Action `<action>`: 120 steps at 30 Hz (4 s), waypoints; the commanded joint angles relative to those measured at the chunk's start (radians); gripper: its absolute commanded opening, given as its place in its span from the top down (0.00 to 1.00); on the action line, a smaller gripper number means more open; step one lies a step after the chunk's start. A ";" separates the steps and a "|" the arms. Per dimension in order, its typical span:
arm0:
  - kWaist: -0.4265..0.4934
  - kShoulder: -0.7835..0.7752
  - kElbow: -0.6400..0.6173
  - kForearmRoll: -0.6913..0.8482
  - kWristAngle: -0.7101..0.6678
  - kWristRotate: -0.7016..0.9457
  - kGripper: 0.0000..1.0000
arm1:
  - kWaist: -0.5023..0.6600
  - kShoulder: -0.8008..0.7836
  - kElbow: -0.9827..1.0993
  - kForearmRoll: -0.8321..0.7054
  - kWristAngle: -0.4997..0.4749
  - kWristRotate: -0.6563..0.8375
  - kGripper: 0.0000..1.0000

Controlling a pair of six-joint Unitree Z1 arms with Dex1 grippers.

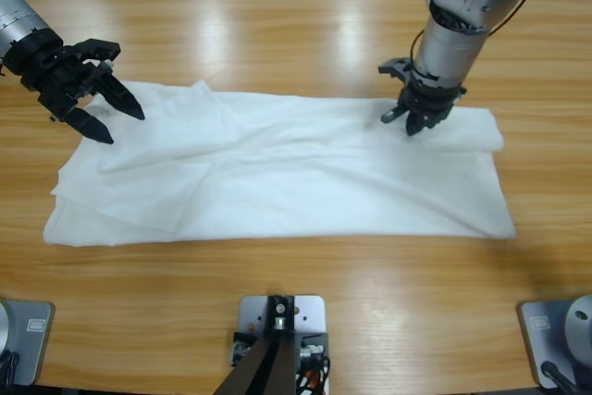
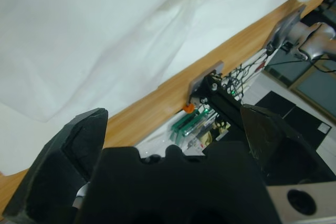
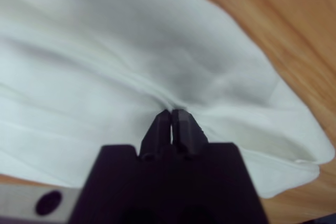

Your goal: Fold clothes

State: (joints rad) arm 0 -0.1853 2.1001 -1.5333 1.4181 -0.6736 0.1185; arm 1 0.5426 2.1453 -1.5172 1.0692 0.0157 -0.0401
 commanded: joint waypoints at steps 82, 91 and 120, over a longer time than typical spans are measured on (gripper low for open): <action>-0.135 0.057 -0.027 -0.217 -0.004 -0.068 0.01 | 0.211 0.327 -0.725 0.323 0.392 0.032 0.00; -0.132 0.068 -0.022 -0.216 -0.003 -0.058 0.01 | 0.214 0.406 -0.825 0.378 0.393 0.005 0.01; -0.119 0.047 0.006 -0.216 -0.003 -0.048 0.01 | 0.401 0.403 -0.873 0.476 0.512 0.072 0.01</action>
State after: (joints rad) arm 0 -0.3147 2.1157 -1.5701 1.2160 -0.6863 0.0644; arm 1 0.9186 2.5304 -2.4240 1.5076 0.4780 0.0172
